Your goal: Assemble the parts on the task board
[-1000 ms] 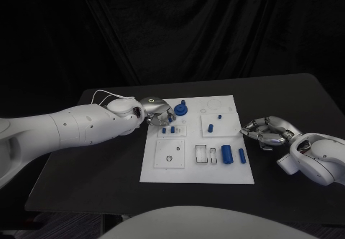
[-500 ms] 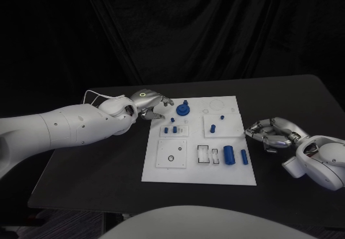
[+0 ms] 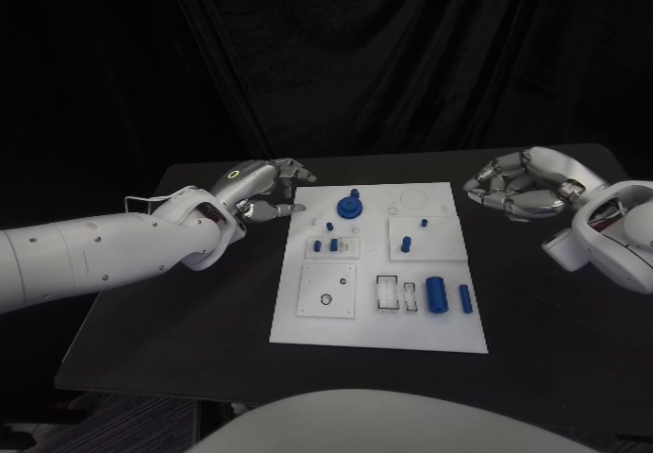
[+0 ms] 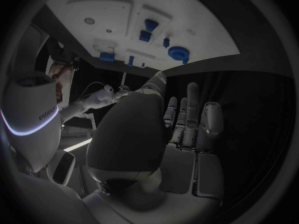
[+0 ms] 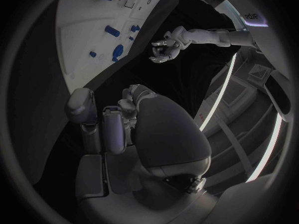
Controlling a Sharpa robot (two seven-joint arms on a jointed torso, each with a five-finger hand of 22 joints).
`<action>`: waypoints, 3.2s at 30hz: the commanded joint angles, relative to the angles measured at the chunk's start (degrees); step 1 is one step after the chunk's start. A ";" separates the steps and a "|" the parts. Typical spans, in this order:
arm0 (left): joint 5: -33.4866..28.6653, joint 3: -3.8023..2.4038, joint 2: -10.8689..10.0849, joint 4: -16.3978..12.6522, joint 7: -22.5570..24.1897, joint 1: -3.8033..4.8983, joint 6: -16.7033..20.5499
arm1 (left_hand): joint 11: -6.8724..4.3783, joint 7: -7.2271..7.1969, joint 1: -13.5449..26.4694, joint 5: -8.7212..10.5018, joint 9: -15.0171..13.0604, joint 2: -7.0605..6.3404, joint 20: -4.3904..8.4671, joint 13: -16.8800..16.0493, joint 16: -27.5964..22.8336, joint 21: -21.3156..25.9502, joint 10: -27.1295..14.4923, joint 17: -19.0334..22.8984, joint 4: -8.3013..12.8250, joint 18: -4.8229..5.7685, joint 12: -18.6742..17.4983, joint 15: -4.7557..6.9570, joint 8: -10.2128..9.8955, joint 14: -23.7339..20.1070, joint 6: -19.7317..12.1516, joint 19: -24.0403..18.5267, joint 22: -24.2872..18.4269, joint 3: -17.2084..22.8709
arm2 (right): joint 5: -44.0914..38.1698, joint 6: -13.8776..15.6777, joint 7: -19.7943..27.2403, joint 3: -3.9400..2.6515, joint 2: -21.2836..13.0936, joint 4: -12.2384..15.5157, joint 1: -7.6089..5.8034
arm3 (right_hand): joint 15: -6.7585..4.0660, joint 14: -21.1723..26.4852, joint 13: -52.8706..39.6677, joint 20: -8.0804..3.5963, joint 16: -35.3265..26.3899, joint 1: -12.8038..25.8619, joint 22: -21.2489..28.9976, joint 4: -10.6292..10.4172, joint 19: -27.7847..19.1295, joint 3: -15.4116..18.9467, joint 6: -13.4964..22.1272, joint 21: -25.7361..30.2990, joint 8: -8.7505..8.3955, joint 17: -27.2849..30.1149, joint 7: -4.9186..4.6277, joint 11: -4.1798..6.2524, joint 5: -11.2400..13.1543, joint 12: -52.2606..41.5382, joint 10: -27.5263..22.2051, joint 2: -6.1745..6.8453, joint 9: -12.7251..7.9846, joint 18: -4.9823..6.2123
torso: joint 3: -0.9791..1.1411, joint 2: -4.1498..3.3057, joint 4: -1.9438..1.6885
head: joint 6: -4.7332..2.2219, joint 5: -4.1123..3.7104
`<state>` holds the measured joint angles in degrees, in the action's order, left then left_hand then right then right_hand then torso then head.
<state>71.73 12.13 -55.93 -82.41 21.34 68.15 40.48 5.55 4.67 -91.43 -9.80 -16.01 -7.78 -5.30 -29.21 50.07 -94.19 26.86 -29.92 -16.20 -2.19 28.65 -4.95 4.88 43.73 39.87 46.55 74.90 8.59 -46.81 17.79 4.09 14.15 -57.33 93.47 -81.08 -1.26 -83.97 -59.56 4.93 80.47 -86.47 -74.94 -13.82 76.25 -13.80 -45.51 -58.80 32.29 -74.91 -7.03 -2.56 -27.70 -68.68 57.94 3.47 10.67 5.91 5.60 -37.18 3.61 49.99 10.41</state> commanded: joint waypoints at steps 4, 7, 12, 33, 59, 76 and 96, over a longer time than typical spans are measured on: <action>-40.47 -0.02 -0.74 -2.40 24.31 0.05 -11.03 | 3.55 1.34 -2.50 -10.38 0.65 5.30 -4.00 1.17 -11.94 12.62 -4.84 7.51 0.58 -1.87 4.07 -4.96 0.96 -14.17 2.83 -26.07 -4.62 1.93 | -20.21 -2.59 -7.36 0.03 3.09 -2.60 -0.67 | 0.53 0.18 13.61 0.26 -0.81 -3.04 -5.30 2.40 -0.97 -2.92 -0.17 1.52 -1.15 -1.79 -0.80 -0.85 -5.84 12.76 -13.66 2.33 -0.41 0.88 | -0.67 -0.91 -1.30 | 0.01 -1.29; -46.60 -0.01 -0.07 -1.79 28.13 0.02 -15.81 | 4.77 1.96 -2.97 -12.83 1.39 7.43 -5.73 3.94 -14.19 20.59 -5.53 11.40 -0.08 -2.49 6.22 -5.69 1.28 -16.49 3.73 -28.92 -9.11 1.65 | -28.50 -3.99 -9.86 0.03 4.31 -3.74 -0.36 | 1.34 1.30 17.64 0.51 -2.01 -3.83 -5.12 2.88 -2.36 -6.73 0.53 3.60 -2.66 -0.49 -1.70 -1.36 4.05 17.68 -15.04 3.36 -1.01 1.31 | -1.06 -1.12 -1.91 | 0.01 -2.02; -50.73 -0.01 1.73 1.37 30.92 -0.55 -24.31 | 4.70 1.70 -8.34 -19.18 2.29 9.25 -5.57 7.74 -18.71 24.50 -8.84 15.52 3.82 -3.19 4.83 -4.58 0.77 -21.62 3.03 -33.53 -10.62 6.35 | -36.40 -4.79 -11.50 0.03 6.29 -6.00 0.52 | 1.88 2.79 21.39 1.42 -3.44 -3.39 -4.72 3.88 -4.32 -10.33 0.16 6.57 -4.06 1.19 -1.89 -2.33 6.06 21.49 -16.48 5.72 -1.38 1.79 | -1.88 -1.91 -3.27 | 0.01 -4.77; -68.67 -0.03 1.53 0.58 33.65 -2.83 -39.06 | -0.41 1.92 26.58 7.06 10.51 13.53 -7.19 25.52 -39.39 51.78 -19.74 28.00 -0.57 -3.93 -6.13 -5.25 -2.02 -38.12 -12.90 -45.09 -27.98 -5.38 | -39.72 -4.83 -10.33 0.02 7.67 -7.37 3.00 | 3.42 6.20 27.93 2.95 -7.04 -0.76 -4.11 5.02 -6.29 -11.70 1.92 8.96 -8.17 6.56 -2.35 -4.14 13.68 27.47 -20.75 6.87 -2.33 2.21 | -4.58 -3.67 -6.64 | -0.87 -10.81; -72.69 -0.08 -4.87 -13.60 31.90 -2.82 -43.92 | -2.45 -0.01 19.69 7.19 13.06 18.39 -5.39 27.10 -47.47 89.83 -22.04 29.23 1.32 -6.86 -14.38 -0.75 -2.66 -42.68 -21.01 -47.91 -68.05 -21.40 | -39.75 -3.54 -10.28 0.01 7.09 -6.68 3.61 | 3.64 6.44 30.56 3.29 -7.29 0.64 -3.87 4.47 -6.13 -10.87 1.73 9.65 -10.50 7.66 -2.75 -4.38 14.41 28.96 -20.20 7.82 -2.86 2.29 | -4.66 -2.99 -6.18 | -4.21 -10.01; -70.06 -0.07 -5.77 -15.18 31.41 -2.82 -41.21 | -12.20 -9.24 20.79 7.18 14.44 19.87 9.03 28.27 -50.07 94.19 -25.48 29.92 7.22 -2.72 -24.08 9.78 -3.37 -43.73 -28.20 -46.55 -74.90 -26.31 | -39.75 -3.54 -10.77 0.02 7.40 -7.64 4.33 | 3.86 7.19 31.21 3.46 -7.99 1.01 -3.47 4.40 -6.83 -10.52 1.55 11.17 -11.17 8.74 -2.44 -4.62 14.51 29.40 -20.91 7.99 -2.98 2.50 | -4.84 -2.87 -6.31 | -2.99 -10.69; -66.32 -0.04 -5.48 -14.79 32.84 -2.83 -38.93 | -11.11 -12.67 21.95 6.93 14.69 22.89 2.20 28.23 -50.07 94.19 -25.47 29.92 11.04 -5.70 -24.43 5.62 -3.60 -43.73 -30.55 -46.55 -74.90 -27.26 | -39.75 -2.66 -9.70 0.00 8.67 -9.37 5.76 | 3.83 7.79 32.10 3.49 -8.50 0.59 -3.28 4.77 -7.17 -10.85 0.88 12.13 -11.81 9.73 -2.52 -4.61 12.93 29.59 -20.50 7.56 -3.00 2.66 | -4.84 -2.89 -6.35 | -1.70 -11.71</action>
<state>4.19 12.13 -61.52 -97.28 38.85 65.37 1.29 -5.95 -8.38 -69.57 -2.89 -1.27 14.60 -3.64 -0.90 0.20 -0.18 1.39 -0.06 -5.41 -7.56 3.97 0.39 1.42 0.03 9.43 0.03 0.06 -18.76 -86.14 13.84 -5.53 14.19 -48.72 84.23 -75.50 2.50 -76.70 -27.52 8.38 72.27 -86.17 -74.91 -9.48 69.50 -24.67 -44.34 -46.97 20.80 -65.25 -9.55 -7.17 -14.42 -39.32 37.46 11.39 7.75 8.06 0.75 -40.11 -2.74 48.17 -1.26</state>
